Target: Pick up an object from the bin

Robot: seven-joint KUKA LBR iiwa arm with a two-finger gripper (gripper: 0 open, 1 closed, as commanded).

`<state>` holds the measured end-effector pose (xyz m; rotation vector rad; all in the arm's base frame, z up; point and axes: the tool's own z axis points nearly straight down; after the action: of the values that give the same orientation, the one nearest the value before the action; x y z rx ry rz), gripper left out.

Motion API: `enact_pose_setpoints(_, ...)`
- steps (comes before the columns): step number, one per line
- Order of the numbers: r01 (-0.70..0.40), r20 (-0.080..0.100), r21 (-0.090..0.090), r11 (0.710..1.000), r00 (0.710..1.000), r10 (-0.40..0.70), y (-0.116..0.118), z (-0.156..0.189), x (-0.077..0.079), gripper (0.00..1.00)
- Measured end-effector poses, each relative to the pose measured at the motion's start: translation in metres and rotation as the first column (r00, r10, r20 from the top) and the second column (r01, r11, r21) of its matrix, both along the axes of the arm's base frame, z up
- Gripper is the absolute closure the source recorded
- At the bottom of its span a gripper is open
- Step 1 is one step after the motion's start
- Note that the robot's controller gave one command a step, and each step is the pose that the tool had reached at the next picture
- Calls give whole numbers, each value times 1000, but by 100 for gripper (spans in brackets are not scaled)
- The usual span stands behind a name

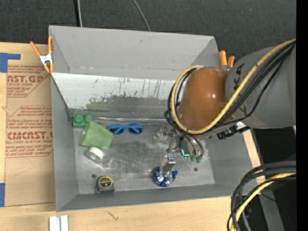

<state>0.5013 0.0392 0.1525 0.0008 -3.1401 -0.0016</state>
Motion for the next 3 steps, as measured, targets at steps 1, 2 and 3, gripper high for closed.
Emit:
enact_pose_setpoints(1,-163,19,2,987,986,163,-61,-79,-14,0)
enact_pose_setpoints(2,-214,4,-1,977,977,214,-45,-52,-19,0)
enact_pose_setpoints(3,-394,2,-1,919,919,394,-50,-53,-19,0)
